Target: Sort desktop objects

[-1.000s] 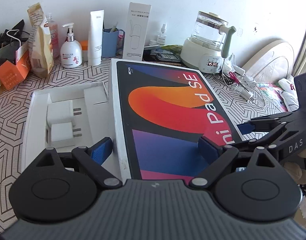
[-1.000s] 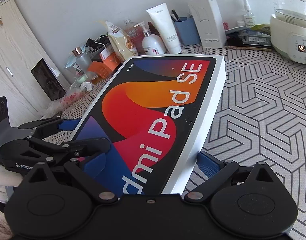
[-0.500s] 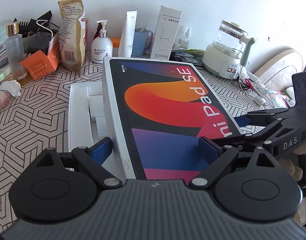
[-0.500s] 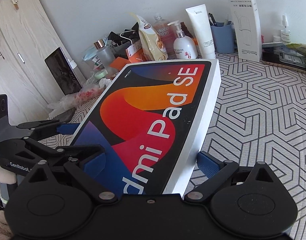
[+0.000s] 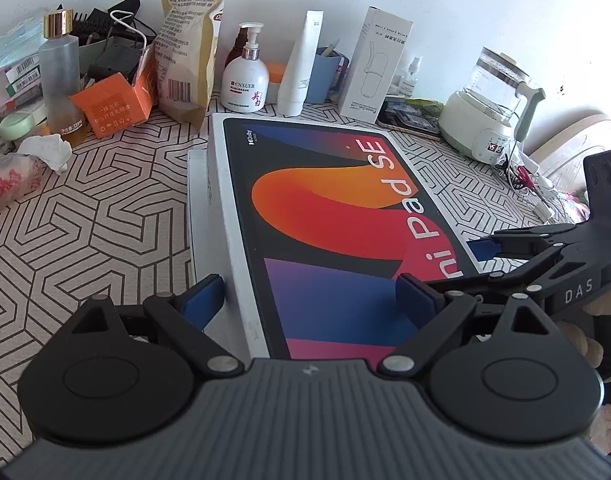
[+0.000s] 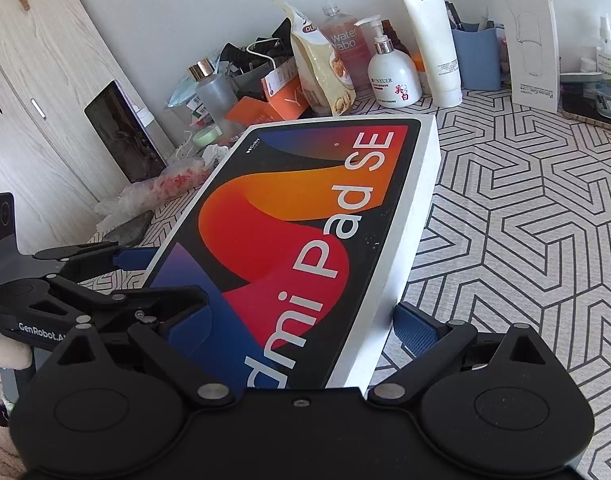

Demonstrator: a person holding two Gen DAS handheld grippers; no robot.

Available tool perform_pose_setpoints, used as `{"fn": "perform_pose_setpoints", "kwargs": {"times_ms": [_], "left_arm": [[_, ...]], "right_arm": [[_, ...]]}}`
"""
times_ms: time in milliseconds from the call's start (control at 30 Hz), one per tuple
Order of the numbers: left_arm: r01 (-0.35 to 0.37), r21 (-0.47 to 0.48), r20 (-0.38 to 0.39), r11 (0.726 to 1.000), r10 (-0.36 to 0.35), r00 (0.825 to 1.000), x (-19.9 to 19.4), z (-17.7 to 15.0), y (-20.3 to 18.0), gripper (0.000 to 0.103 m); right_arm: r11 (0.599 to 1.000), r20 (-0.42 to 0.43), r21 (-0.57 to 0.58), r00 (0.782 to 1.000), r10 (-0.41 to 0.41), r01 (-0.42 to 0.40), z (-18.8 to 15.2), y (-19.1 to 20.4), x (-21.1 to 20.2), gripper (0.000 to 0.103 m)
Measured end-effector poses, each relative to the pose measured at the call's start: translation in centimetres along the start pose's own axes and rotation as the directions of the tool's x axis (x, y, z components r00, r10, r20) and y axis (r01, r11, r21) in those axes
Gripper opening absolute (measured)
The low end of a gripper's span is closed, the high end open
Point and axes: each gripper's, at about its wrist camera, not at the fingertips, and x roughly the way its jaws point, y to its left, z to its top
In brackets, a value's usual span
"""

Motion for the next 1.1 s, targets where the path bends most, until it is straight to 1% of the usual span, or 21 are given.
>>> {"fn": "perform_pose_setpoints", "kwargs": {"times_ms": [167, 433, 567, 800, 933, 1100], "left_arm": [[-0.002, -0.022, -0.004, 1.000, 0.002, 1.000, 0.5, 0.1, 0.8, 0.092], [0.000, -0.004, 0.001, 1.000, 0.000, 1.000, 1.0, 1.2, 0.7, 0.092], [-0.039, 0.014, 0.046, 0.999, 0.039, 0.998, 1.0, 1.4, 0.4, 0.092], [-0.047, 0.010, 0.023, 0.999, 0.047, 0.999, 1.7, 2.7, 1.5, 0.092], [-0.045, -0.011, -0.002, 0.999, 0.045, 0.999, 2.6, 2.3, 2.0, 0.092], [-0.040, -0.022, -0.014, 0.999, 0.039, 0.999, 3.1, 2.0, 2.3, 0.092]], "right_arm": [[1.000, -0.009, -0.004, 1.000, -0.004, 0.004, 0.6, 0.1, 0.8, 0.100], [1.000, 0.009, 0.016, 1.000, -0.009, 0.009, 1.3, -0.4, 0.6, 0.100], [0.999, 0.004, 0.048, 1.000, 0.016, -0.016, 1.9, -1.0, 1.0, 0.100], [0.999, 0.011, 0.042, 1.000, 0.022, -0.022, 3.4, -1.0, 2.2, 0.100], [0.999, 0.000, 0.043, 1.000, 0.018, -0.018, 3.5, -1.3, 2.9, 0.100], [0.998, -0.027, 0.064, 0.999, 0.022, -0.020, 3.4, -1.8, 3.5, 0.100]]}}
